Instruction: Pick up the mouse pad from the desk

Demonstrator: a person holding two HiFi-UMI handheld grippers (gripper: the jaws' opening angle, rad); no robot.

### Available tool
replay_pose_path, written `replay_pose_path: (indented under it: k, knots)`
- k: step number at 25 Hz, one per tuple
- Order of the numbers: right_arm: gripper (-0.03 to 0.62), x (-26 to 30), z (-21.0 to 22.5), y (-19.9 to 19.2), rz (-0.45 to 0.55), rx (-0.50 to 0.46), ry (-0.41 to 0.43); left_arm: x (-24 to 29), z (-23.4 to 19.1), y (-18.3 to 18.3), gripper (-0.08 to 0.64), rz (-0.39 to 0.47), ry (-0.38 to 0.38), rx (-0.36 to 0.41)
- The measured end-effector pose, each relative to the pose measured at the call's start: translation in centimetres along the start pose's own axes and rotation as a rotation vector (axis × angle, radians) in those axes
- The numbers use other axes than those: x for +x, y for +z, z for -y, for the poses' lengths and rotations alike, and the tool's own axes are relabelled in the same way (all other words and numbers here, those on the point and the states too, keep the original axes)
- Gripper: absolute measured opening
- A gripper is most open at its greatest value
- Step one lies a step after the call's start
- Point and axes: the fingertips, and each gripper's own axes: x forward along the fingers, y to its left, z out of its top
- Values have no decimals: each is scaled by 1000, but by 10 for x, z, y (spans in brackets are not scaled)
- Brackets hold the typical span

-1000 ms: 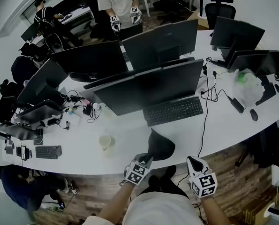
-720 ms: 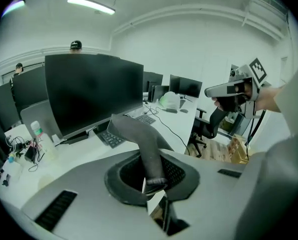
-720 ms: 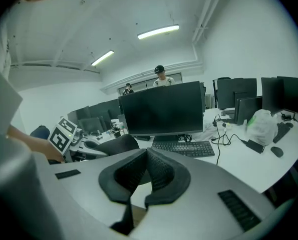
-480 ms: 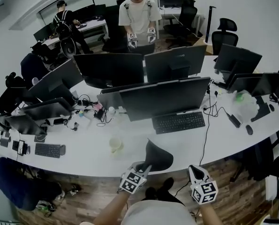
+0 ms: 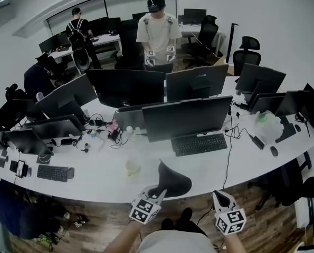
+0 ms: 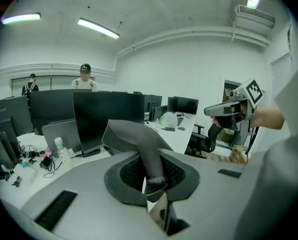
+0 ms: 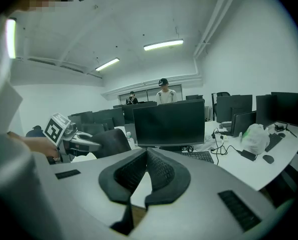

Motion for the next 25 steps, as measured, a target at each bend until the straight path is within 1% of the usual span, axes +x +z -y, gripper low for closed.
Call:
replay_pose_path:
  k: [5,10,18,25]
  knots:
    - [11,-12,-5,10,31,-14,-7,-25,-3,14,45,46,28,10]
    - [11,-17,3,19,49,-34,2,-38,-9,28,45,93,76,-5]
    - [11,-25,32,44,83,-66,23,-47,-9,51,46,138,155,-35]
    - [11,-25,57,61,118,-116,49,-45,-8,64,46,171,207,-64]
